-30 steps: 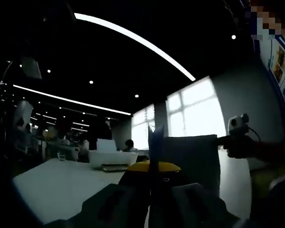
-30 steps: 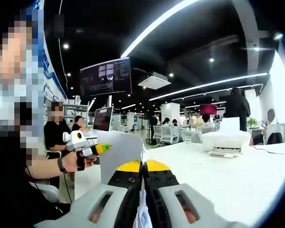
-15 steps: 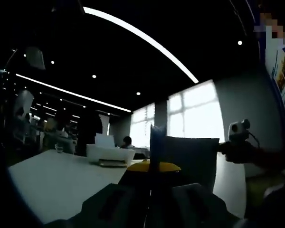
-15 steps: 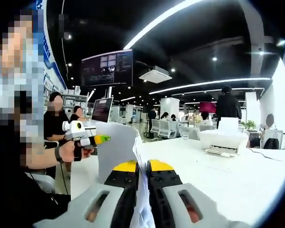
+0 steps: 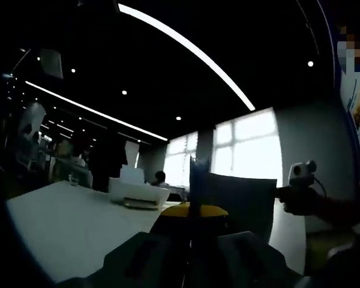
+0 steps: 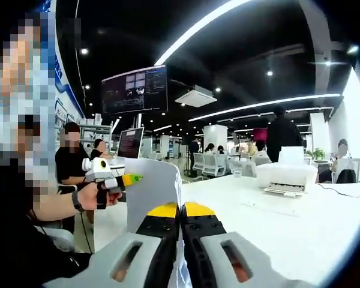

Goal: Organize the stack of printing papers by aligning and flattening the scattered papers on the table

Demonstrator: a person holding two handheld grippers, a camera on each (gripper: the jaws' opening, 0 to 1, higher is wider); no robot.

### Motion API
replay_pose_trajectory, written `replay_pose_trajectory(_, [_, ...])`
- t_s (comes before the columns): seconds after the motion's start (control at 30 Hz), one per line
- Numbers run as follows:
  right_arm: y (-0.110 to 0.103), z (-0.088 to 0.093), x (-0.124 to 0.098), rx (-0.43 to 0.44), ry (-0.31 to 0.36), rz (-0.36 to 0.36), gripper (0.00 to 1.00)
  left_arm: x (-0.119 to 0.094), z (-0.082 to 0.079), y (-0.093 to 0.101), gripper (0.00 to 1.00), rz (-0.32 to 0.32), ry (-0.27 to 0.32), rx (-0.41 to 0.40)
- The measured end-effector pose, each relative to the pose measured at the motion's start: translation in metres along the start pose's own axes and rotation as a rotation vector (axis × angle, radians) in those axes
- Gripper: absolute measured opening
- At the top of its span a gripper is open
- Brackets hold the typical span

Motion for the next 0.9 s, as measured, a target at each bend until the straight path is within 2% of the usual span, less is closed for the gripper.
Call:
replay_pose_trajectory(0.1, [-0.0002,-0.0001,-0.0017,-0.008,0.007,0.015,0.0,-0.0014,0.0031,0.0007,0.06,0.0,-0.001,0.006])
replay_pose_trajectory(0.23, [0.0025,0.0039,-0.0008,0.041,0.015,0.001,0.0,-0.0034,0.0036,-0.003,0.06,0.01,0.033,-0.052])
replay_pose_trajectory(0.63, [-0.0038,0.0036,-0.0016,0.063,0.032,-0.005,0.0,-0.0007,0.0,0.0013,0.06,0.02,0.022,-0.008])
replay_pose_trajectory(0.73, [-0.0055,0.001,-0.0023,0.063,0.04,-0.007,0.0,-0.0017,-0.0051,0.0048,0.06,0.025,0.041,-0.009])
replay_pose_trajectory(0.9, [-0.0027,-0.0015,-0.0051,0.066,0.041,0.006,0.0,-0.0008,-0.0038,0.0049,0.06,0.027,0.035,-0.022])
Point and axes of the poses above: the point that each gripper's makers call its tool centre point, and the gripper's own axes: x roughly forward along the fingers, y roughly to its right, z roughly out of its underside, the point moved 2 cm from there along -x, roughly backward along the fingers, and after that the axes turned 3 degrees about -x, right-handed, at the moved point
